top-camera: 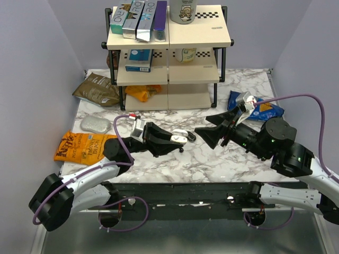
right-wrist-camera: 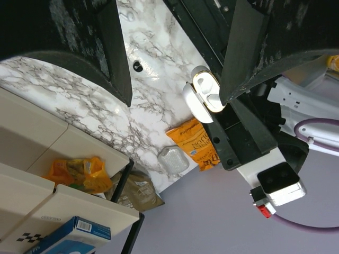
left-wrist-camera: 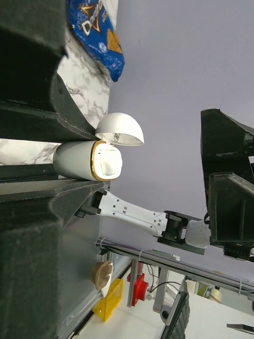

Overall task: Insert the wireless bluetooth earbuds into the charging case
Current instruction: Adjust the earbud with the charging case, then pick up the earbud from the center of the board.

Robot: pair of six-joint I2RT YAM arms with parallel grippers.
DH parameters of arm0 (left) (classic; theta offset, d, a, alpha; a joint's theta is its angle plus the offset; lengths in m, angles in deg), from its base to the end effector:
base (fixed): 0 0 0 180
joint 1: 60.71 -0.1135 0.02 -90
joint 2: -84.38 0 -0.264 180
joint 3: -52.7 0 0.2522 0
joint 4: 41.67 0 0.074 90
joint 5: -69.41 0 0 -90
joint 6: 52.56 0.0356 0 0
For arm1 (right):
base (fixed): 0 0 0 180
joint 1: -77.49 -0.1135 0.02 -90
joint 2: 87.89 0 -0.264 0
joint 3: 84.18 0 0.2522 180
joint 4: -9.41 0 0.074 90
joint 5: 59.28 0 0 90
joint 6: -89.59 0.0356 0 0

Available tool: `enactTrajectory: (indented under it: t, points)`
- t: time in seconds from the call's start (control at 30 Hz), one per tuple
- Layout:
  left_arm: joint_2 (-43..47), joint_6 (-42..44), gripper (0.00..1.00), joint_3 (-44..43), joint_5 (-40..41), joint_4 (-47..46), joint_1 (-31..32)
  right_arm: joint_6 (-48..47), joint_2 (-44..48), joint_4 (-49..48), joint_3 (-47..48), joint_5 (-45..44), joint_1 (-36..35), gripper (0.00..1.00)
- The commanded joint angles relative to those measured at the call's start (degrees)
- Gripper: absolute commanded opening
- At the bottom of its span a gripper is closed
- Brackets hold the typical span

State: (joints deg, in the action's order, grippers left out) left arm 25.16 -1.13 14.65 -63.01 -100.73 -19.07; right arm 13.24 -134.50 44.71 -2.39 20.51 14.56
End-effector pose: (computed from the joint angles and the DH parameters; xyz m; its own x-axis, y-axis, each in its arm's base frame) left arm 0.1329 -0.1503 0.3108 -0.1950 -0.4425 -0.8753 0.9807 -0.0996 -0.1681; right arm 0.0756 0.1341 0.4504 -0.1887 0.1411 -0.9718 -0.7730 0.5890 0.2356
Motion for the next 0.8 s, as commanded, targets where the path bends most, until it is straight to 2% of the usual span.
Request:
enactTrajectory:
  t: [0.0,0.07,0.1,0.17,0.2,0.3,0.43,0.5,0.73,0.77]
  points:
    - [1.8,1.0,0.00,-0.8,-0.6,-9.6,-0.3,-1.3,2.2,-1.8,-2.0,-3.6,-0.4,0.75]
    - [5.6,6.4,0.00,0.2,1.4,-4.6,-0.3,-1.1,2.1,0.4,-3.7,-8.0,-0.4,0.76]
    - [7.3,8.4,0.00,0.7,4.5,1.5,-0.3,-0.6,1.2,1.5,-4.7,-13.5,-0.4,0.75]
    - [13.5,15.3,0.00,2.4,8.5,8.4,-0.3,0.0,-0.1,4.0,-6.9,-17.0,-0.3,0.74]
    - [15.7,17.5,0.00,2.8,12.3,16.0,-0.2,0.8,-1.0,4.2,-10.5,-17.1,-0.2,0.73]
    - [23.5,21.8,0.00,5.7,18.6,24.8,-0.1,5.3,-5.8,3.5,-16.9,-12.7,0.3,0.71]
    - [31.2,23.5,0.00,9.0,29.6,31.4,0.4,8.8,-13.0,-1.7,-23.2,-8.3,0.5,0.67]
    - [33.7,23.8,0.00,9.1,32.7,34.7,0.8,9.6,-17.4,-3.6,-23.9,-7.6,0.6,0.65]
    - [34.8,22.7,0.00,8.9,33.9,35.6,1.4,9.9,-27.0,-5.9,-25.6,-4.2,1.0,0.57]
    - [34.9,22.4,0.00,8.9,33.8,35.8,1.6,10.3,-27.5,-6.5,-26.4,-3.8,1.0,0.52]
